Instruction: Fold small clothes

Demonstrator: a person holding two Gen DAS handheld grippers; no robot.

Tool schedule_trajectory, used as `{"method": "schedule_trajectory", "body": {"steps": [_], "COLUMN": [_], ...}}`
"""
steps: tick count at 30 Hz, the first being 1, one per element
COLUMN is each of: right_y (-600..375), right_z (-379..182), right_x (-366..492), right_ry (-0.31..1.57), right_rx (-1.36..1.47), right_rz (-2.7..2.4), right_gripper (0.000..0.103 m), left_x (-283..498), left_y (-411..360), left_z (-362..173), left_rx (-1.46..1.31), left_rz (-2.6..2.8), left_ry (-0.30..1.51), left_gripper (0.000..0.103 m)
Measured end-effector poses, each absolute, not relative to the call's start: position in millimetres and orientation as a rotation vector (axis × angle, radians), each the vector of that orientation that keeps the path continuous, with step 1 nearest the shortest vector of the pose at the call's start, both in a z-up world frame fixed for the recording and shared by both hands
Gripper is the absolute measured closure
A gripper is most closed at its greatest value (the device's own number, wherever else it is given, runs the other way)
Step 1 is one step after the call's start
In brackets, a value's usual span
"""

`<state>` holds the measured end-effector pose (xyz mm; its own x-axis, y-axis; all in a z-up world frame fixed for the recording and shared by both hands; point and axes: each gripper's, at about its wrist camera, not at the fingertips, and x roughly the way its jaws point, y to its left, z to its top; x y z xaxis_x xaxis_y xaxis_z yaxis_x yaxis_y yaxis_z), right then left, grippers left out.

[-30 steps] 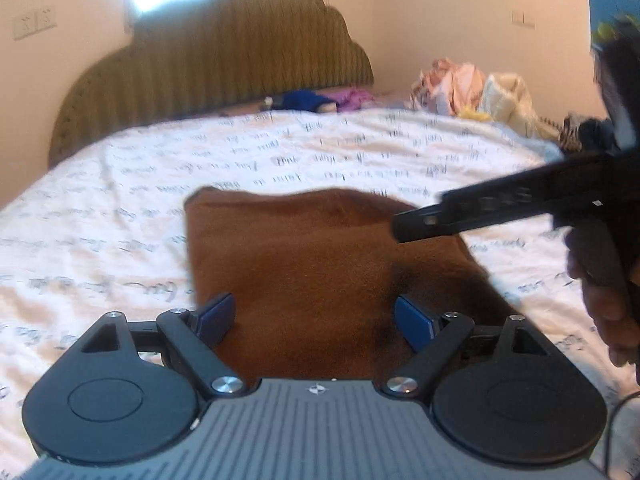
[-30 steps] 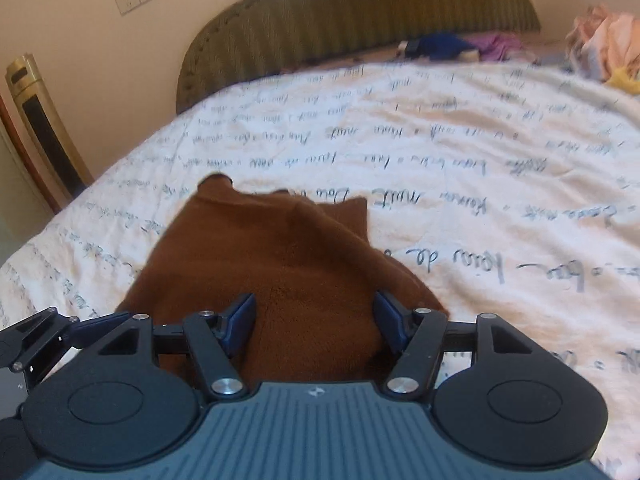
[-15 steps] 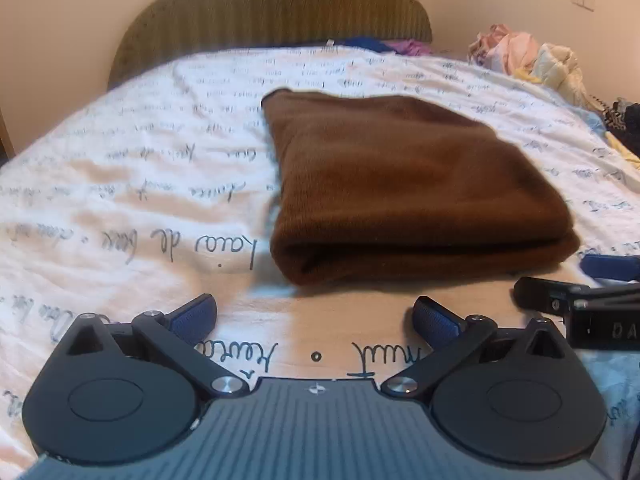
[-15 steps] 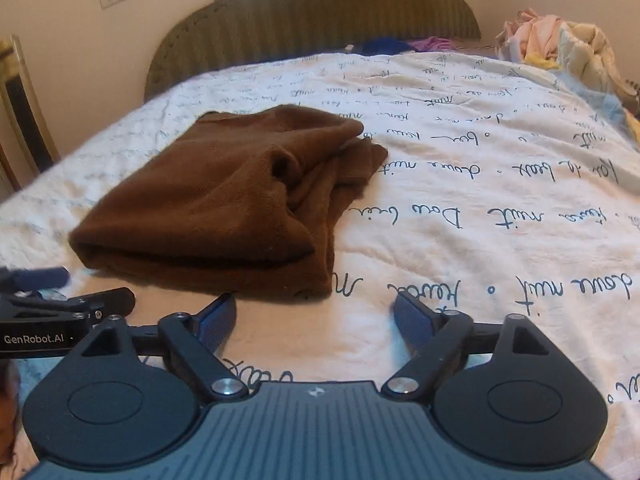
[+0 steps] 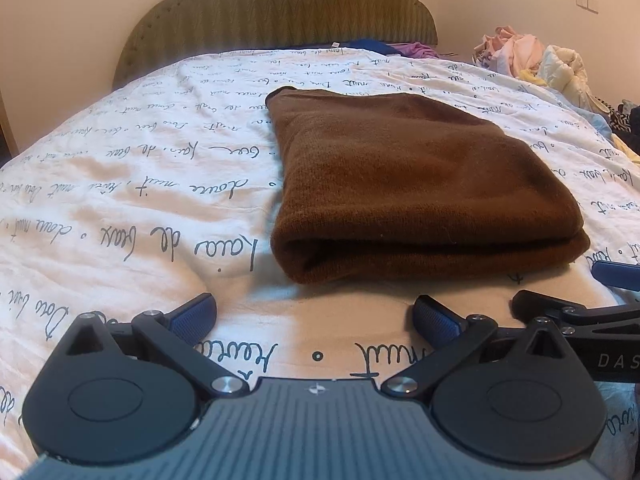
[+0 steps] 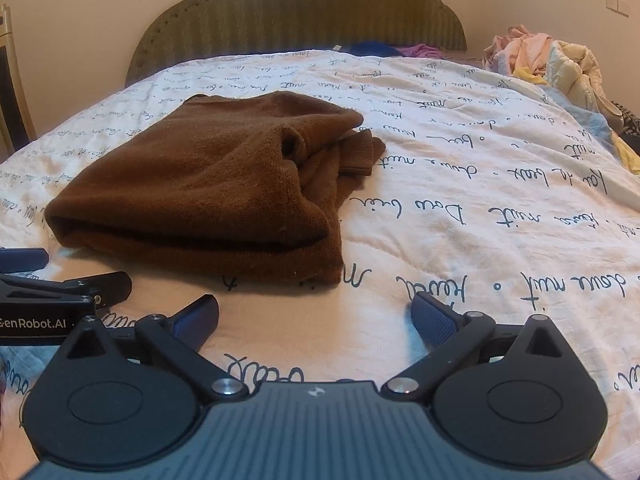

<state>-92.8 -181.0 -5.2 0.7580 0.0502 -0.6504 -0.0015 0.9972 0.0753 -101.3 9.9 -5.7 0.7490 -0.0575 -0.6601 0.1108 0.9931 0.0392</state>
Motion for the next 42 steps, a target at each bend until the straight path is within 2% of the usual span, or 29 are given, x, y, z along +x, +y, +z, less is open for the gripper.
{"method": "schedule_trajectory", "body": {"steps": [42], "right_y": [-173.6], "right_z": [-5.1], "right_x": [-109.6], "right_ry": [0.679], "right_rx": [0.153], "right_rz": [-0.067], "right_gripper": [0.000], "left_x": [-105.1], "left_y": [11.6], "left_z": [-5.2], "left_rx": [0.068], "left_rz": [-0.080], "left_ry": [0.718], "left_gripper": [0.000]}}
